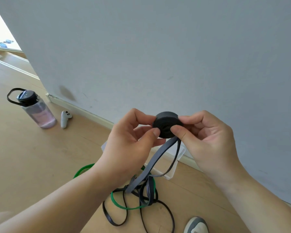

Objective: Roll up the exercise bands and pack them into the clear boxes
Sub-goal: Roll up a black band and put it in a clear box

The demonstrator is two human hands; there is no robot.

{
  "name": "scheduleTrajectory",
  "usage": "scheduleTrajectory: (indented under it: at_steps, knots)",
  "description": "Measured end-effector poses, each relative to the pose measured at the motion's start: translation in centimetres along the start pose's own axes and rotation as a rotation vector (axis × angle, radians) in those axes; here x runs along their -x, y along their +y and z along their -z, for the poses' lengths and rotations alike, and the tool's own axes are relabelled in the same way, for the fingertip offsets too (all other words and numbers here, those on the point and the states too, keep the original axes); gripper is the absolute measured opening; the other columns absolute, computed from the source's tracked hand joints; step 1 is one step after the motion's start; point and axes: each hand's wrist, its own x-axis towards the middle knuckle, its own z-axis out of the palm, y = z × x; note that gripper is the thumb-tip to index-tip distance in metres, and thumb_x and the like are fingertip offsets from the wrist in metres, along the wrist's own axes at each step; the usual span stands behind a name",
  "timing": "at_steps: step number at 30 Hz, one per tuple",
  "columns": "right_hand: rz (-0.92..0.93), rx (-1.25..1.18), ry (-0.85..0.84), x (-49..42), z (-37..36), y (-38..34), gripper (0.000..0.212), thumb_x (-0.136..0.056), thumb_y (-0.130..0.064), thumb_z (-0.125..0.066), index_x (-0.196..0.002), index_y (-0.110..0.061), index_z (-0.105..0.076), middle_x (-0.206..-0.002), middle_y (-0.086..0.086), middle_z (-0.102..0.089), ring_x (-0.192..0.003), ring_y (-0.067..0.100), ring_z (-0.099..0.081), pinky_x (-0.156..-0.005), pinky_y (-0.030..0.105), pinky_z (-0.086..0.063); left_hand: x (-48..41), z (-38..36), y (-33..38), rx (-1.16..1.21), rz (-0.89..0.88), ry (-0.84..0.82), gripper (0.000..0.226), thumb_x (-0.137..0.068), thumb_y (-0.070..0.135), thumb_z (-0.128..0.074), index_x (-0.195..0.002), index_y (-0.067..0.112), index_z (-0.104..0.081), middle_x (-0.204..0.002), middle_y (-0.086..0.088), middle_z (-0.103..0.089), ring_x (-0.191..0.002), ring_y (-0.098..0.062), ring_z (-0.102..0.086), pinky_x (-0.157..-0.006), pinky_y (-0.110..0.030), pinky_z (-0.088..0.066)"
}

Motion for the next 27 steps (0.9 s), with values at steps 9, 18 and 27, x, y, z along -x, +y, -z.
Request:
scheduleTrajectory:
  at_steps: [9,18,27]
  knots:
    - [0.399,0.408,-0.184,-0.3,0.4,1.1,0.017,-0.091,0.008,-0.069,-0.09,-0.006,-0.078,-0.094,0.004,-0.073,-0.088,0.014,-0.071,-0.078,0.021,-0.057,-0.6,1.3,-0.8,-0.695,-0.544,-0.104,0.028,-0.09,-0.004,-0.072,-0.114,0.01,-0.076,-0.108,0.003,-0.075,-0.096,-0.014,-0.074,-0.077,-0.031,-0.062]
    - [-0.027,0.03,0.012,0.1,0.7,-0.5,0.026,-0.072,-0.006,-0.087,-0.093,-0.019,-0.079,-0.09,-0.008,-0.081,-0.085,0.012,-0.078,-0.08,0.022,-0.061,-0.4,0.9,-0.1,-0.268,-0.198,0.069,0.034,-0.091,-0.004,-0.071,-0.109,0.024,-0.076,-0.094,0.007,-0.078,-0.086,-0.012,-0.075,-0.075,-0.019,-0.059]
    - [-0.012,-0.05,-0.054,0.1,-0.2,0.0,0.024,-0.085,0.006,-0.075,-0.095,-0.016,-0.073,-0.095,-0.005,-0.079,-0.093,0.012,-0.077,-0.085,0.022,-0.059,0.4,-0.1,-1.1,-0.267,-0.082,0.099,0.016,-0.094,0.002,-0.07,-0.103,0.015,-0.066,-0.098,0.003,-0.077,-0.097,-0.013,-0.075,-0.079,-0.031,-0.064]
